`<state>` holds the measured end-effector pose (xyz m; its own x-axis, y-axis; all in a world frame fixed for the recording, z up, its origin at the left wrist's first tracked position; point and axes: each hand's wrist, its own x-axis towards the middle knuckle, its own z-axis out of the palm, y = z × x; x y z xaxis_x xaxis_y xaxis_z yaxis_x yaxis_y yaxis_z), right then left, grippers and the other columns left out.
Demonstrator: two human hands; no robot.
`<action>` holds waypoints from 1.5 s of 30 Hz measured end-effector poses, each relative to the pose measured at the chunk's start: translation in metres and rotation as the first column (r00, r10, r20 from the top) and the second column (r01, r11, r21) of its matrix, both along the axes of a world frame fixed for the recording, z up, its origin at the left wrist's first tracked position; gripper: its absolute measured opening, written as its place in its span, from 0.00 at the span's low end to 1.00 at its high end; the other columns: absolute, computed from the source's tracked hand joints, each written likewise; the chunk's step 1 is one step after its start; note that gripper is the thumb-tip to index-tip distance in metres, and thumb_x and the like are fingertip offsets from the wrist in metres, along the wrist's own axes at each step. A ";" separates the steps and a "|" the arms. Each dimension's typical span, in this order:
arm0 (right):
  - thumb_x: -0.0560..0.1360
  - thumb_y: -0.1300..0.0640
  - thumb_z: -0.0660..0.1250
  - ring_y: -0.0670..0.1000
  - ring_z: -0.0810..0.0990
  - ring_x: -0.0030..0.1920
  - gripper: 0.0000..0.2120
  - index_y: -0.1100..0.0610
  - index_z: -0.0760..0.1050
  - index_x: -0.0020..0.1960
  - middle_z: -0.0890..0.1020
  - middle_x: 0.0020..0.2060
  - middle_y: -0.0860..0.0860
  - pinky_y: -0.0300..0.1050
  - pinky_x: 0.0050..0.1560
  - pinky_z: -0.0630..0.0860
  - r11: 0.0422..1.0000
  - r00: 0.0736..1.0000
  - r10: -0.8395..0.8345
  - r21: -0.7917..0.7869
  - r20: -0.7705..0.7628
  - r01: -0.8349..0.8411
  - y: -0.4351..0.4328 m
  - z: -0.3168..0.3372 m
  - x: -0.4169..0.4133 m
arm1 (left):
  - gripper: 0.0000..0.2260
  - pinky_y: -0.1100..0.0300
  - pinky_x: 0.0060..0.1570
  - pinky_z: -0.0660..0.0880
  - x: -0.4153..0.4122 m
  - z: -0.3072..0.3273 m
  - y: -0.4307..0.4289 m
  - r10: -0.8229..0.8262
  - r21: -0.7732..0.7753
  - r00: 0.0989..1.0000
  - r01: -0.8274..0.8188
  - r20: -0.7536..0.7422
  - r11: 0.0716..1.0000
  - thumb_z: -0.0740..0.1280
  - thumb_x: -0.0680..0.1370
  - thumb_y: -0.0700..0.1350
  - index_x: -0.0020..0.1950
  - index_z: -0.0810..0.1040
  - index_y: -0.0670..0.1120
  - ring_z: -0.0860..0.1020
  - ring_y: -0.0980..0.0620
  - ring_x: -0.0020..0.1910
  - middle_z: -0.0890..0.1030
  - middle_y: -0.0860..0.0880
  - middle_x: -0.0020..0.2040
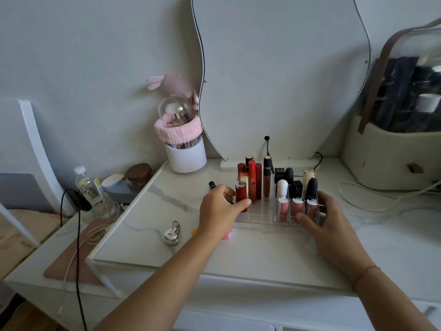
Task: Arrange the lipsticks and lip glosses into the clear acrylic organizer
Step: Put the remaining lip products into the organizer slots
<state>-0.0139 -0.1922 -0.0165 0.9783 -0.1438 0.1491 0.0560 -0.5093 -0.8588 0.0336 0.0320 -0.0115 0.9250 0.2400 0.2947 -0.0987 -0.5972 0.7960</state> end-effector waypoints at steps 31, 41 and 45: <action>0.72 0.52 0.70 0.53 0.76 0.61 0.29 0.48 0.63 0.70 0.76 0.63 0.51 0.56 0.63 0.72 1.000 1.000 0.002 -0.009 0.006 -0.002 0.001 0.002 -0.001 | 0.14 0.57 0.35 0.72 -0.003 -0.002 -0.012 0.066 0.113 0.995 -0.075 0.075 0.991 0.72 0.67 0.54 0.43 0.72 0.48 0.76 0.52 0.37 0.77 0.53 0.37; 0.72 0.51 0.70 0.52 0.76 0.61 0.30 0.47 0.63 0.70 0.75 0.63 0.50 0.54 0.62 0.73 1.000 1.000 -0.004 -0.011 0.004 0.004 0.000 0.001 -0.001 | 0.12 0.54 0.39 0.76 -0.003 -0.001 -0.014 0.084 0.134 0.993 -0.094 0.078 0.987 0.72 0.68 0.53 0.42 0.76 0.46 0.78 0.51 0.39 0.80 0.51 0.40; 0.72 0.50 0.70 0.52 0.76 0.62 0.30 0.47 0.62 0.70 0.75 0.64 0.50 0.56 0.63 0.72 1.000 1.000 -0.004 -0.019 -0.001 0.004 0.000 0.001 -0.001 | 0.10 0.53 0.39 0.77 -0.004 -0.002 -0.015 0.081 0.114 0.992 -0.093 0.101 0.989 0.72 0.69 0.51 0.42 0.77 0.46 0.78 0.51 0.38 0.81 0.51 0.38</action>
